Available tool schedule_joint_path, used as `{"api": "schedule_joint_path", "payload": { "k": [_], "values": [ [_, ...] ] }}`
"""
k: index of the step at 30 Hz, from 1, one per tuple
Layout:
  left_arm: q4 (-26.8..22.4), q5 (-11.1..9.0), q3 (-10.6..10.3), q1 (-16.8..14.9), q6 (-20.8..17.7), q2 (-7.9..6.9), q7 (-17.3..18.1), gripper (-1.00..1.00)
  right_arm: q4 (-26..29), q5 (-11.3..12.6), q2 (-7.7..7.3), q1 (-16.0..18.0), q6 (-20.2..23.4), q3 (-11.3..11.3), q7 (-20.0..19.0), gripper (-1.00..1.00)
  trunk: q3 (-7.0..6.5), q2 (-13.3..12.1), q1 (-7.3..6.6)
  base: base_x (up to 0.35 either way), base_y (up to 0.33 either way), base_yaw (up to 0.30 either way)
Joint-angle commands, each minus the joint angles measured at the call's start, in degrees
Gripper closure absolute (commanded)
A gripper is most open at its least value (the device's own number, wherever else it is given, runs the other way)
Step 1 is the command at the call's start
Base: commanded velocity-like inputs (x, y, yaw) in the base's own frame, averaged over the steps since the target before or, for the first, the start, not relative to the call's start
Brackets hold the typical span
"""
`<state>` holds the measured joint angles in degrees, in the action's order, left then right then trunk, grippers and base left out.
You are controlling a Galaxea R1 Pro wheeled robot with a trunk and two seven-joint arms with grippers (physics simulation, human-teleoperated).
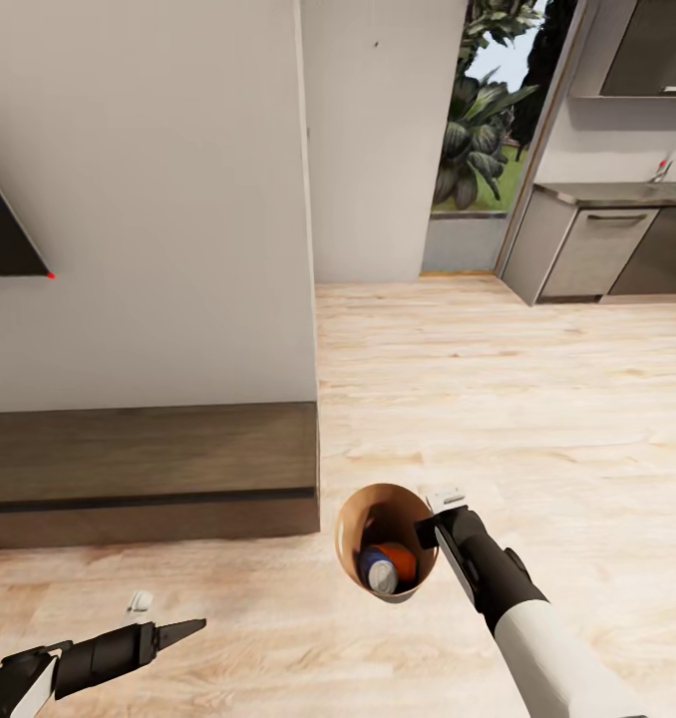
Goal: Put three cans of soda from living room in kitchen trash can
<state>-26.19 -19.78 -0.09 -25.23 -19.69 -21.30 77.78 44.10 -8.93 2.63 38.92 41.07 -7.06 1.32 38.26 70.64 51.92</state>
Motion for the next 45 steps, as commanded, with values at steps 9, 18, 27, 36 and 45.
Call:
{"api": "schedule_joint_path", "payload": {
  "k": [9,18,27,36,45],
  "values": [
    [0.0,0.0,0.0,0.0,0.0,0.03,0.0,-1.00,0.0,0.5,0.01,0.0,0.0,0.0,-0.3,1.00,-0.86,0.0,0.00,0.000,0.000,0.000],
    [0.0,0.0,0.0,0.0,0.0,0.03,0.0,-1.00,0.0,0.5,0.01,0.0,0.0,0.0,-0.2,1.00,-1.72,0.0,0.00,0.000,0.000,0.000],
    [0.0,0.0,0.0,0.0,0.0,0.03,0.0,-1.00,0.0,0.5,0.01,-0.3,0.0,0.0,-0.2,1.00,-2.54,0.0,0.00,0.000,0.000,0.000],
    [0.0,0.0,0.0,0.0,0.0,0.03,0.0,-1.00,0.0,0.5,0.01,-0.3,0.0,-0.1,-0.1,1.00,-2.69,0.0,0.00,0.000,0.000,0.104],
    [0.0,-0.1,0.0,0.0,0.0,0.03,0.0,-1.00,-0.1,0.4,0.01,-0.3,0.0,-0.1,0.0,1.00,-2.70,0.0,0.00,0.000,0.000,0.277]
  ]
}}
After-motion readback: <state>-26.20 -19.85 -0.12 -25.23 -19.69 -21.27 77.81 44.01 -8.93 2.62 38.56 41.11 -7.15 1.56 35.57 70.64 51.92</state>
